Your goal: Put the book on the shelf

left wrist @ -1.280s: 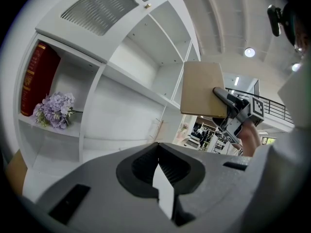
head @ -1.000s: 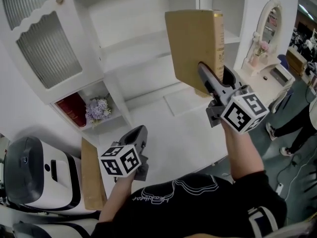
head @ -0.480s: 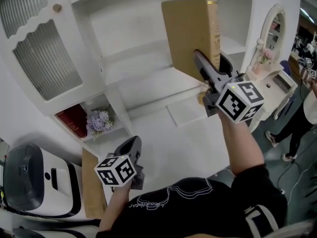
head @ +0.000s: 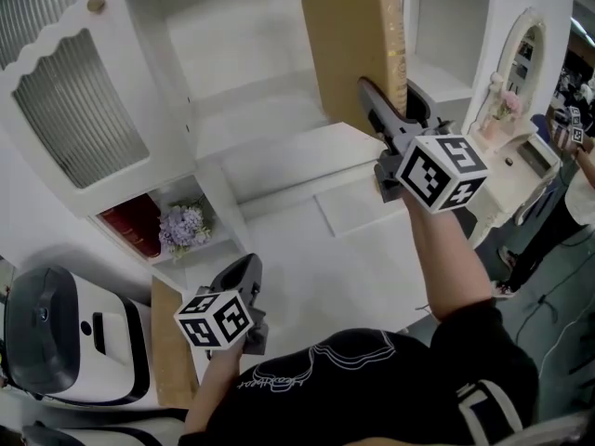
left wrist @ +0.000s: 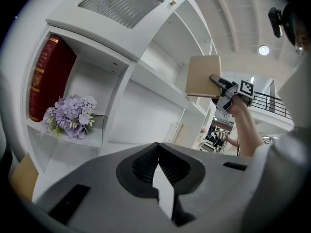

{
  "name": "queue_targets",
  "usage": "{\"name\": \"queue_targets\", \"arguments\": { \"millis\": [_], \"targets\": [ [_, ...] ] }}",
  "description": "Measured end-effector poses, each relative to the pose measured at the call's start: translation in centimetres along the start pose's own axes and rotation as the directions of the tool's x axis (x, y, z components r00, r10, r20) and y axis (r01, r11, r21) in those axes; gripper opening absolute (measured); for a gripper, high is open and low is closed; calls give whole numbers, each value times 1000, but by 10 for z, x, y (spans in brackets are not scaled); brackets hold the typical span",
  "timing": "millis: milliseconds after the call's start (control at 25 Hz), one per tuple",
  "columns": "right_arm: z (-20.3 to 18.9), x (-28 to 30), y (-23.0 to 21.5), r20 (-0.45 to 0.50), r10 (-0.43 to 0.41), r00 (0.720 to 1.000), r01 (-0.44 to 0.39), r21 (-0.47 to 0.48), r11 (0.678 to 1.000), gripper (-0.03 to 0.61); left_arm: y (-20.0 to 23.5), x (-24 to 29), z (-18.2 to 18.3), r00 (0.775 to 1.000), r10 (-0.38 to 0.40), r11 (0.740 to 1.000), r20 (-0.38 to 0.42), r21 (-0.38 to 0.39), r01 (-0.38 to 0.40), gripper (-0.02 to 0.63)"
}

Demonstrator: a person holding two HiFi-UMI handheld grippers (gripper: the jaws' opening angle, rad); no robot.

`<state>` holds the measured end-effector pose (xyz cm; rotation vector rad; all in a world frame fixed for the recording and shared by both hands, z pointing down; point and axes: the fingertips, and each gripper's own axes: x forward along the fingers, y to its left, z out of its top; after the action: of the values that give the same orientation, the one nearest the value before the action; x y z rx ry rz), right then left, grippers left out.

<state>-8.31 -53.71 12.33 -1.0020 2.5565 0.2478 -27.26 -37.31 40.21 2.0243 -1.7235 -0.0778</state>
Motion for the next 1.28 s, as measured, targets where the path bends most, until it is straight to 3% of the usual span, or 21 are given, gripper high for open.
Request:
{"name": "queue_targets", "arguments": {
  "millis": [520, 840, 1280],
  "targets": [
    [-33, 36, -6, -32, -67, 997, 65, -71, 995, 209, 22, 13, -2, 1000, 24, 999, -8, -35, -24, 2],
    [-63, 64, -1, -177, -59, 982, 27, -177, 984, 206, 35, 18, -5, 999, 31, 997, -12, -71, -32, 2],
    [-85, 101, -18, -366, -28, 930, 1, -74, 997, 202, 31, 22, -1, 1000, 10, 997, 6, -79, -9, 2]
  ]
}}
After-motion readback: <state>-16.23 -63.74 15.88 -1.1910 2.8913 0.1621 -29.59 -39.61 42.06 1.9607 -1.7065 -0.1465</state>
